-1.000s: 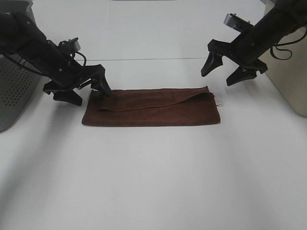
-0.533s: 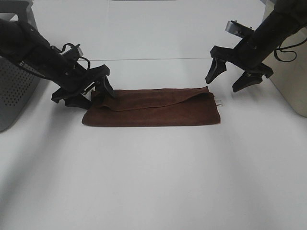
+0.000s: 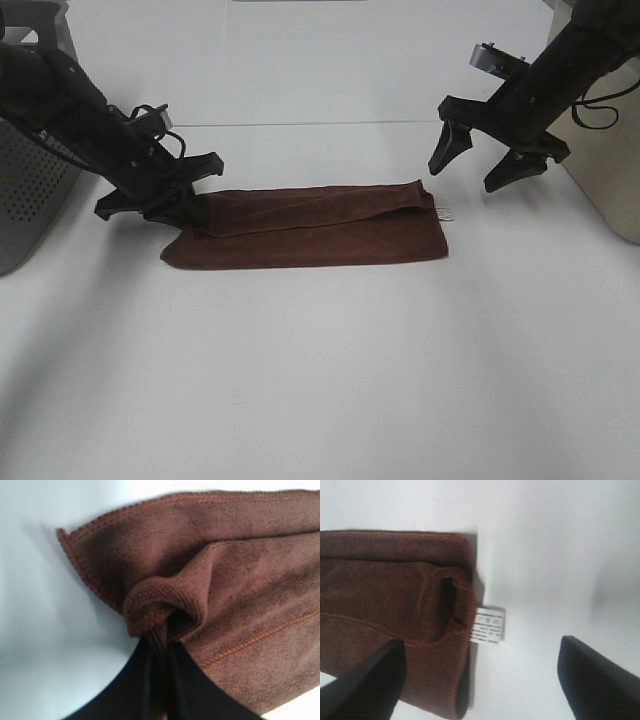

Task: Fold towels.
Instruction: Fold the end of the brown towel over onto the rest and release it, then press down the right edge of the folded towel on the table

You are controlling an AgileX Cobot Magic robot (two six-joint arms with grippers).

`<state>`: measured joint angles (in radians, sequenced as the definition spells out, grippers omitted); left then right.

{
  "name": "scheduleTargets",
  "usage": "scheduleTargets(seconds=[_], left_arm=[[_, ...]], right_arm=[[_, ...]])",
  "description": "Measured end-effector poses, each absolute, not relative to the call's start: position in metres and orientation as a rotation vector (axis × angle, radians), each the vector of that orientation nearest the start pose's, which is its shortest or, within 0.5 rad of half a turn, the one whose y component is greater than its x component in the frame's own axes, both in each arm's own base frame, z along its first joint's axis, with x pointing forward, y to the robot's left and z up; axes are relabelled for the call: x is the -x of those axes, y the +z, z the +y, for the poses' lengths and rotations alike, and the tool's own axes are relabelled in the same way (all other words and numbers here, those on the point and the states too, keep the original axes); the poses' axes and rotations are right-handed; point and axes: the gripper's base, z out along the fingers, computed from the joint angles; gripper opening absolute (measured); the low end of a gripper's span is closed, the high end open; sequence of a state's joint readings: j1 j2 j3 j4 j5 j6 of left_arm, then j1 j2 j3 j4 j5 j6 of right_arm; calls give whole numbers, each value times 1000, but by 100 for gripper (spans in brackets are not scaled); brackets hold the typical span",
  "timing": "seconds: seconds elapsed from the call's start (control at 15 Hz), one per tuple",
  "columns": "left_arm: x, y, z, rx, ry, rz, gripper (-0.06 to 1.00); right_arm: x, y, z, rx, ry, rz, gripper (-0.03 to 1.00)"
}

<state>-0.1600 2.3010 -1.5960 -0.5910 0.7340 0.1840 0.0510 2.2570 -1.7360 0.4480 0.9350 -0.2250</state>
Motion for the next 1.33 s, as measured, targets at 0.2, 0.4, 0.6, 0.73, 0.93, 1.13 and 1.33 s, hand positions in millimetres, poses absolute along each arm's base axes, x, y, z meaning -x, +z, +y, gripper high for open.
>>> scheduleTargets(seconds=[0.2, 0.4, 0.6, 0.73, 0.93, 1.13, 1.33], left_arm=[[-447, 152, -95, 52, -443, 2872, 5], [-445, 189, -118, 28, -584, 2858, 5], [-438, 188, -173, -11, -795, 2784, 5], [-439, 167, -202, 37, -862, 2756, 5], [-443, 139, -225, 178, -968, 2721, 11], [-448, 139, -243, 240, -1049, 2659, 38], [-452, 149, -251, 234, -1118, 2593, 61]], right_arm=[[-465, 149, 55, 62, 533, 2862, 78], [-465, 149, 56, 60, 537, 2861, 78], [-464, 150, 58, 41, 574, 2860, 78], [-463, 150, 58, 41, 583, 2867, 78], [-463, 150, 58, 41, 588, 2871, 78], [-463, 150, 58, 42, 590, 2874, 78], [-462, 150, 59, 45, 595, 2882, 78]])
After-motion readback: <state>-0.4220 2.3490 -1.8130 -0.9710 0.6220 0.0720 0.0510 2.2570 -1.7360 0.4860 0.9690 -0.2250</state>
